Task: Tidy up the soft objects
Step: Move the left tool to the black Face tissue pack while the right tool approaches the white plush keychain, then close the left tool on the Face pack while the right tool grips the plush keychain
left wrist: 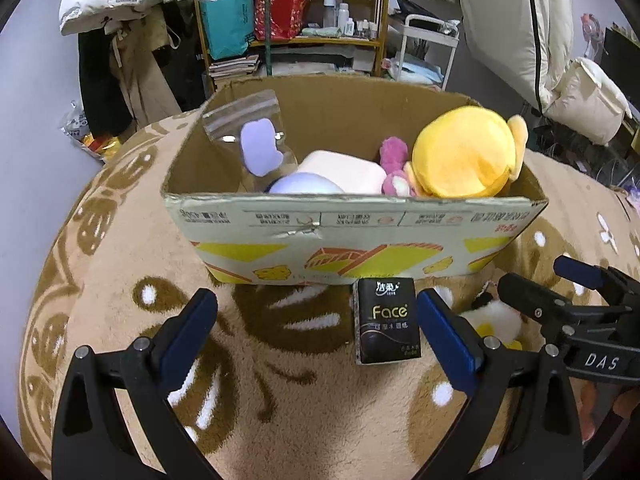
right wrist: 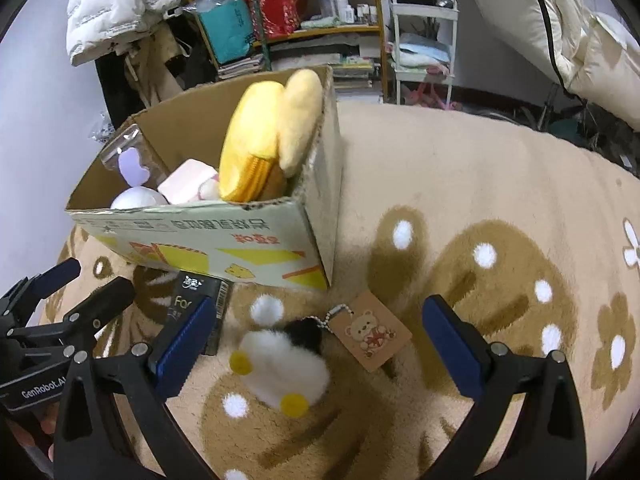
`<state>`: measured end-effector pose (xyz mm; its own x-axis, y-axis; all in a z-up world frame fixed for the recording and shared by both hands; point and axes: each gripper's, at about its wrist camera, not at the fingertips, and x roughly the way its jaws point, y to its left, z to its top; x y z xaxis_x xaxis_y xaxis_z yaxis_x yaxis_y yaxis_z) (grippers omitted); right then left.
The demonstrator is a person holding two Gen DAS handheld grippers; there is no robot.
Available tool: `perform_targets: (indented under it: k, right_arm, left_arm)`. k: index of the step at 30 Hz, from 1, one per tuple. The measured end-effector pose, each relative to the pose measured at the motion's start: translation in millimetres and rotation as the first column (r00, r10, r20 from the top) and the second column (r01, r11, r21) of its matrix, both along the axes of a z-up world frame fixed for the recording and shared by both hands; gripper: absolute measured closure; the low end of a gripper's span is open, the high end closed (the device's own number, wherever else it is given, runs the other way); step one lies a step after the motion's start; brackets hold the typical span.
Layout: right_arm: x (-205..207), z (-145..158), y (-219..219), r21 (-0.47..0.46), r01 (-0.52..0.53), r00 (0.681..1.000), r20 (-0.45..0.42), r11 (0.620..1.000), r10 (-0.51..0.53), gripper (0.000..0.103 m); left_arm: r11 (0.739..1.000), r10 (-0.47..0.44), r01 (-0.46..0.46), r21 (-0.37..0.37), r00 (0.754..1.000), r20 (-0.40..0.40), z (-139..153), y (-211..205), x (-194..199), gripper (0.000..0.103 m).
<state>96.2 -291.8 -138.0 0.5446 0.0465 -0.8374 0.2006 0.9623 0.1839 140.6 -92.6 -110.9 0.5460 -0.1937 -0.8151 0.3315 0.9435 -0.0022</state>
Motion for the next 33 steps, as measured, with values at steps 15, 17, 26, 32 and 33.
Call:
perform_targets:
  k: [15, 17, 26, 32, 33]
  right_arm:
    - [10.7, -29.2, -2.6, 0.030, 0.033, 0.990, -0.141, 0.999, -0.028, 0.000]
    - [11.8, -33.2, -2.4, 0.028, 0.035, 0.987, -0.160, 0.999, -0.030, 0.000]
    - [17.0, -47.5, 1.4, 0.024, 0.020, 0.973, -0.229, 1.000, -0.014, 0.008]
    - [15.2, -49.6, -3.5, 0.062, 0.023, 0.973, -0.230, 0.998, -0.008, 0.020]
    - [14.5, -49.3, -3.8, 0.067, 0.022, 0.973, -0.231, 0.998, -0.006, 0.022]
  left_arm:
    - [0.996, -0.062, 0.065, 0.066, 0.997, -0.050, -20.6, -15.1, -1.6, 0.005]
    - [0.995, -0.068, 0.073, 0.072, 0.995, -0.070, -25.1, -17.1, -1.3, 0.005]
    - [0.993, -0.081, 0.091, 0.069, 0.988, -0.130, -40.4, -21.0, 3.6, 0.005]
    - [0.994, -0.092, 0.100, 0.047, 0.983, -0.161, -47.6, -24.2, 7.6, 0.005]
    - [0.994, -0.094, 0.102, 0.044, 0.982, -0.165, -48.8, -25.1, 7.5, 0.005]
